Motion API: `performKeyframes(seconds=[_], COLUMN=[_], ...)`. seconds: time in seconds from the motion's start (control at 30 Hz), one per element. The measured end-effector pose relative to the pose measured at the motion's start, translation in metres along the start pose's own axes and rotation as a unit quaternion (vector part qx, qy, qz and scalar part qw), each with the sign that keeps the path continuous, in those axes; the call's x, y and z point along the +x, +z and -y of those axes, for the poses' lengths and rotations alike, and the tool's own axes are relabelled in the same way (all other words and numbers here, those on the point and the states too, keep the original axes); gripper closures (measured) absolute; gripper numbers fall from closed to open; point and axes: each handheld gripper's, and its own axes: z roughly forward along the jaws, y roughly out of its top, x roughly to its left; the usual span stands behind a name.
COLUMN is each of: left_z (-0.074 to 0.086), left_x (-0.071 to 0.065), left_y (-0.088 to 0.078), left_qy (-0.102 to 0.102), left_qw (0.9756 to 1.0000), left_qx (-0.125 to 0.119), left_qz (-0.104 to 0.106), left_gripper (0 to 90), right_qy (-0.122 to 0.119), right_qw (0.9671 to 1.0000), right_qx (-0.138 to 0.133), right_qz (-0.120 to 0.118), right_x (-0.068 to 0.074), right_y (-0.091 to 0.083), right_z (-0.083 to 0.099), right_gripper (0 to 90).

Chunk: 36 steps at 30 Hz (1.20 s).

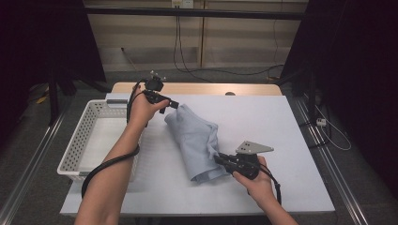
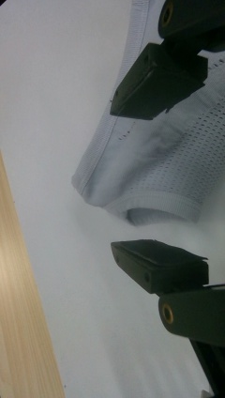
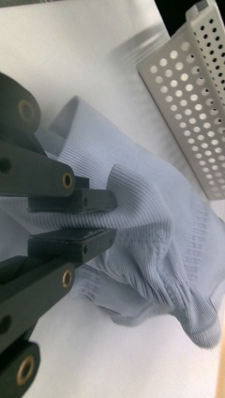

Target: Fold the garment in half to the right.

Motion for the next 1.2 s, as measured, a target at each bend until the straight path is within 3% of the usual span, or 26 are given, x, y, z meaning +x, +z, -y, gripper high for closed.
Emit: performKeyframes(seconds=[0.4, 0.53, 0.67, 0.77, 0.9, 1.2], left_z=[0.004, 0.005, 0.007, 0.009, 0.011, 0.012], left_x=[-0.002, -0.002, -0.001, -0.001, 0.000, -0.002], left_y=[0.001, 0.001, 0.002, 0.003, 0.003, 0.000], left_qy=[0.000, -0.001, 0.000, 0.001, -0.001, 0.004], left_qw=[1.0000, 1.0000, 1.0000, 1.0000, 1.0000, 1.0000], left_qx=[-0.001, -0.001, 0.001, 0.002, 0.001, 0.000], left_qz=[0.001, 0.004, 0.001, 0.000, -0.001, 0.000], left_gripper=[29.7, 29.5, 29.2, 28.2, 27.7, 26.3], right_qy=[0.003, 0.009, 0.010, -0.002, -0.010, -0.014], right_qw=[0.9998, 0.9998, 0.9999, 0.9996, 0.9991, 0.9987], right_qx=[0.014, 0.019, 0.008, 0.007, 0.004, -0.004], right_qz=[-0.017, -0.006, 0.011, 0.029, 0.040, 0.049], right_x=[0.005, 0.001, -0.005, -0.006, -0.006, -0.003], right_y=[0.001, 0.000, -0.005, -0.010, -0.011, -0.010], right_z=[0.005, 0.009, 0.005, 0.000, -0.005, -0.017], right_gripper=[83.4, 81.5, 71.3, 56.2, 46.6, 38.3])
